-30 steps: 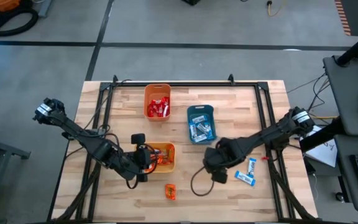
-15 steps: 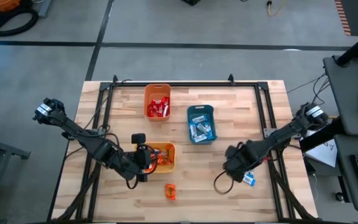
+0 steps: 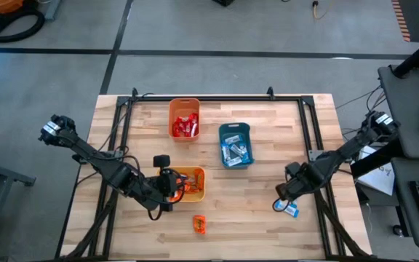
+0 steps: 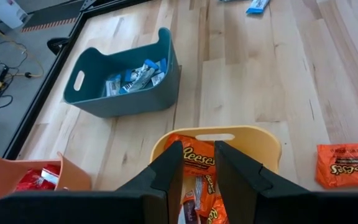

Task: Organize candy in baskets
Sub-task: Put the white chocolate into the blue bin

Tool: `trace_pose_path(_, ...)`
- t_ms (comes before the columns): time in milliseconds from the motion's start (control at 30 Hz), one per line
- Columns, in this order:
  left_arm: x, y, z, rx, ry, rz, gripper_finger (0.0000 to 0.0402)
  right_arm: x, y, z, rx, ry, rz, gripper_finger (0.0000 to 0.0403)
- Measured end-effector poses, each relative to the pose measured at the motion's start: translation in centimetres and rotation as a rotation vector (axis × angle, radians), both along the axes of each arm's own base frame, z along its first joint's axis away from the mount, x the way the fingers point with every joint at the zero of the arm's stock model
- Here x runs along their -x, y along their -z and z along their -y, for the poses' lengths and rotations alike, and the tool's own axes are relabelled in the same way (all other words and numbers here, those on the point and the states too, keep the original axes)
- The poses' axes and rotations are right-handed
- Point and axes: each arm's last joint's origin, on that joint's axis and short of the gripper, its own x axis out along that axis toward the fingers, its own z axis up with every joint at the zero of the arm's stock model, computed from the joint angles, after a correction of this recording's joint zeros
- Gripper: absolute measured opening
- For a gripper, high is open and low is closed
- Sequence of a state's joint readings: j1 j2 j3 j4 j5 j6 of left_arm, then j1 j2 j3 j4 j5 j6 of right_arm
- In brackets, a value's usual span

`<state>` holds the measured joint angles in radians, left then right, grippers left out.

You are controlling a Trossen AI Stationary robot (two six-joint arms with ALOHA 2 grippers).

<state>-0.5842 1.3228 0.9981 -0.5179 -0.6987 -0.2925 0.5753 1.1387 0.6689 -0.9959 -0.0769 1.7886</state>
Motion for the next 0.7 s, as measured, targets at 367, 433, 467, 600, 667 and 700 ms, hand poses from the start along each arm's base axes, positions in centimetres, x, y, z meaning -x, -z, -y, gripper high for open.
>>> trace_pose_path(367, -0.1, 0.0, -0.2, -0.022, 0.005, -0.009, 0.0076, 0.0, 1.7, -1.4, -0.004, 0.036, -0.057, 0.0235)
trace_pose_path(433, -0.1, 0.0, -0.2, -0.023, 0.005, -0.009, 0.0076, -0.1, 2.1, -1.8, 0.007, 0.036, -0.072, 0.0235)
trace_pose_path(467, -0.1, 0.0, -0.2, -0.023, 0.004, -0.010, 0.0076, -0.1, 2.4, -1.9, 0.014, 0.040, -0.082, 0.0235)
trace_pose_path(600, -0.1, 0.0, -0.3, -0.033, 0.010, -0.014, 0.0076, -0.4, 3.3, -2.4, 0.026, 0.032, -0.095, 0.0235)
trace_pose_path(667, -0.1, 0.0, -0.3, -0.037, 0.013, -0.015, 0.0076, -0.6, 3.7, -2.6, 0.031, 0.023, -0.100, 0.0232)
trace_pose_path(700, -0.1, 0.0, -0.3, -0.038, 0.014, -0.016, 0.0076, -0.7, 3.8, -2.7, 0.029, 0.016, -0.098, 0.0228)
